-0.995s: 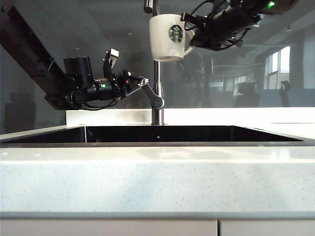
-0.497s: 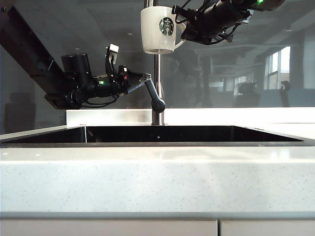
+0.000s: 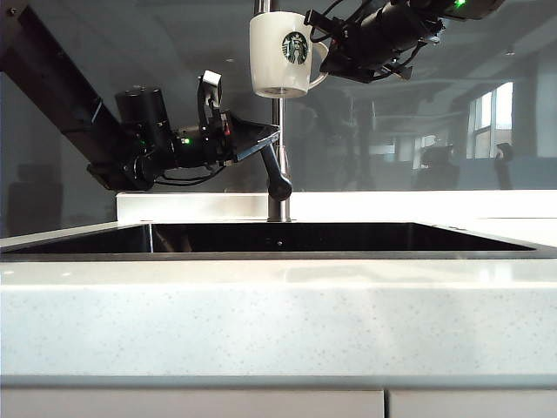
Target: Pick up the mug next to the sink, go to the faucet to get some water, pour the water into the sink, and finally put the mug back to its place.
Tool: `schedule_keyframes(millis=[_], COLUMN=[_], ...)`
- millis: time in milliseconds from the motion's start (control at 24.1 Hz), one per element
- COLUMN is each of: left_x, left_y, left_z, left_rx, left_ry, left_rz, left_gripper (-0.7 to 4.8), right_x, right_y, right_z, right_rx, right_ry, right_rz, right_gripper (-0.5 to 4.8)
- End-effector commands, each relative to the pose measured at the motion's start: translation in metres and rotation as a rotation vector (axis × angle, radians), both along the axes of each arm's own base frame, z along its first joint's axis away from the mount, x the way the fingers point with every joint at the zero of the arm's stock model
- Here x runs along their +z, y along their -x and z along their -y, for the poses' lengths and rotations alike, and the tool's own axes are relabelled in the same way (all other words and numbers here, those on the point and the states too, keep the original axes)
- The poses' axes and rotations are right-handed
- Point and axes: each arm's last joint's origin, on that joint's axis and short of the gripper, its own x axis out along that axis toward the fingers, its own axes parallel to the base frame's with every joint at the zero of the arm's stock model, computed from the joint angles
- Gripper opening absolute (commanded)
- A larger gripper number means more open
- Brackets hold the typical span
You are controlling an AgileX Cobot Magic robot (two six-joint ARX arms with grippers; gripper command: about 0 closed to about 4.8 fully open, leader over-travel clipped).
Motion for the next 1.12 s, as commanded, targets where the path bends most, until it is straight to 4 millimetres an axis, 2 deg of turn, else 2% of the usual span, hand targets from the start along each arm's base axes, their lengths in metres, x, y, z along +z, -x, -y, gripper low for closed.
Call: schedule_keyframes(millis=[41, 373, 829, 1119], left_x=[0.004, 0.004, 0.004, 0.004], left_y=[0.0, -0.001, -0.007, -0.006], left_z=[-0.003, -0.008, -0.036, -0.03], left_rx=[0.01, 0.003, 0.04, 0.016], left_ry=[-0.003, -0.01, -0.013, -0.008], left_rz=[0.04, 0.045, 0.021, -0.02], left_gripper=[1.29, 1.29, 1.29, 1.18], right_x=[0.02, 0.021, 0.023, 0.023], right_y=[0.004, 0.004, 0.005, 0.004], right_z=[0.0, 0.0, 0.0, 0.001], right_rx=[0.01, 0.009, 0.009, 0.005], right_ry=[-0.051, -0.052, -0.055, -0.055], right_rz=[0.092, 0.097, 0.106, 0.106], right_gripper=[-0.06, -0.06, -0.06, -0.06])
